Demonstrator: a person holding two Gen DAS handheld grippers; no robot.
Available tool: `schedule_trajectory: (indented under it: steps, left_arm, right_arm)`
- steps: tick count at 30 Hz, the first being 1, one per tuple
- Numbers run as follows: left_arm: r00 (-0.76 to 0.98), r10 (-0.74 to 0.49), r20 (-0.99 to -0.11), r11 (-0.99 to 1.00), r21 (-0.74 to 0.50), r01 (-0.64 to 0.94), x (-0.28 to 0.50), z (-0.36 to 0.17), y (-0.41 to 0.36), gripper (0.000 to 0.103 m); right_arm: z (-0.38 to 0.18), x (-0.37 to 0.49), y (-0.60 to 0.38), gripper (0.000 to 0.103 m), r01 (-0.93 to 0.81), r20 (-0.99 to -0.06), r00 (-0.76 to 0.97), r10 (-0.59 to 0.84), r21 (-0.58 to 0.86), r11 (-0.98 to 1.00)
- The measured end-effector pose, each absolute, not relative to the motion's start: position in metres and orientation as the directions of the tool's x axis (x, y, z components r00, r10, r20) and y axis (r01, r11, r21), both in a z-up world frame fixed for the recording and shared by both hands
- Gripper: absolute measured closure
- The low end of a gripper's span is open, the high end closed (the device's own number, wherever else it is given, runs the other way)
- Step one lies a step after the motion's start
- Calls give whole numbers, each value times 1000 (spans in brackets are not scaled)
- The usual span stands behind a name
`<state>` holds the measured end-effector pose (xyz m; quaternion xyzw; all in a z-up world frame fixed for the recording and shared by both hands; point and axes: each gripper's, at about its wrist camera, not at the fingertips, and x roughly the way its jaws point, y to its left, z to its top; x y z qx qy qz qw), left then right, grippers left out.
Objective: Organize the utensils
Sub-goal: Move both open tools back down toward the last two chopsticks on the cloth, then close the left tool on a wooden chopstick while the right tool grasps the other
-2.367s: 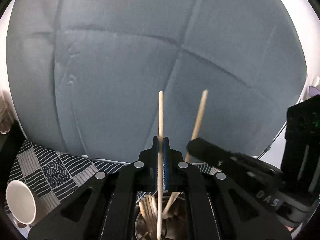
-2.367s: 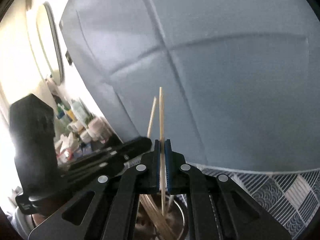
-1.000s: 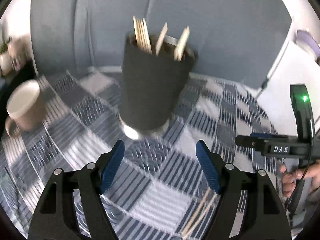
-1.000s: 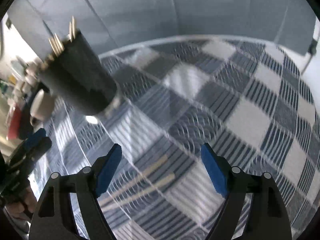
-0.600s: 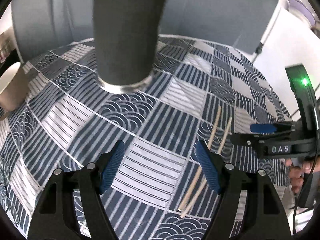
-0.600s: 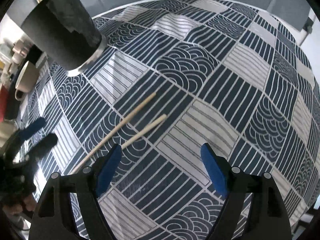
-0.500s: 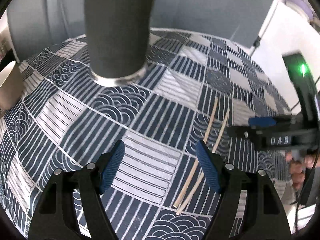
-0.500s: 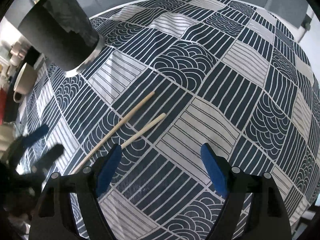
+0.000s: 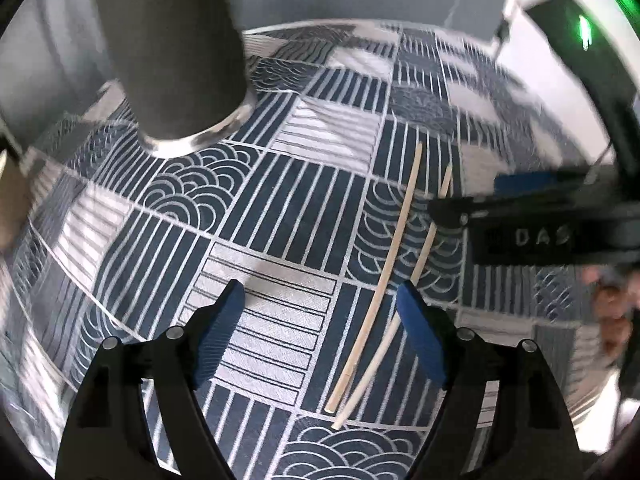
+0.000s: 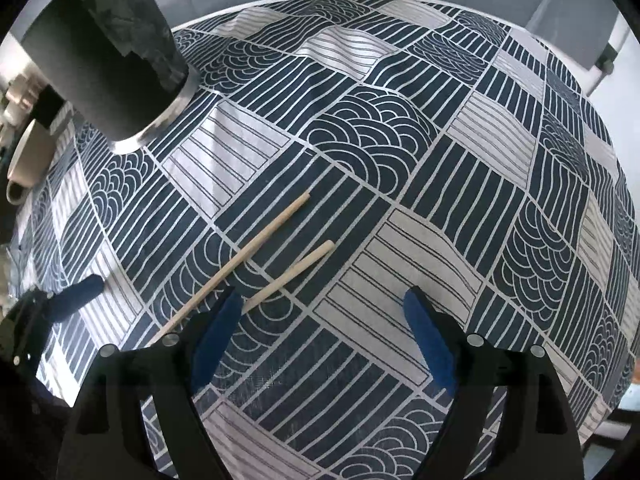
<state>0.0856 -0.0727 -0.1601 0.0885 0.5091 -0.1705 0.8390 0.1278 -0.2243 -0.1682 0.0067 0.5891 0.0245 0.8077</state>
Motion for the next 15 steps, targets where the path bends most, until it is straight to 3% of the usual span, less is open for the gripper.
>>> schedule_trajectory:
  steps: [4, 7, 10, 11, 12, 13, 14, 15]
  left_arm:
    - [392, -216, -894, 931, -68, 358, 92, -159, -72, 24]
    - [397, -185, -899, 928, -27, 372, 92, -161, -76, 21]
    - [381, -174, -908, 936, -32, 351, 98, -162, -76, 21]
    - [390, -140, -910, 938, 4, 347, 97, -162, -77, 28]
    - [408, -142, -902, 926, 25, 377, 95, -162, -81, 41]
    - [407, -161, -899, 918, 14, 395, 94, -160, -82, 46]
    - [405, -165, -899, 915, 14, 404, 93, -159, -85, 60]
    - [403, -171, -899, 914, 8, 405, 93, -158, -85, 81]
  right_arm:
    - [-168, 124, -225, 27, -54, -949, 311, 61, 46, 997]
    - [-168, 119, -224, 28, -81, -944, 324, 63, 39, 996]
    - [-166, 116, -226, 37, -110, -941, 327, 80, 46, 993]
    - [-165, 113, -225, 40, -125, -941, 324, 92, 53, 991]
    - [-164, 111, -225, 50, -141, -941, 321, 103, 60, 988]
    - [-163, 110, -225, 63, -152, -942, 316, 113, 67, 986]
    - [-163, 108, -222, 77, -165, -943, 328, 51, -4, 986]
    - [-163, 106, -219, 90, -196, -939, 342, 43, -26, 980]
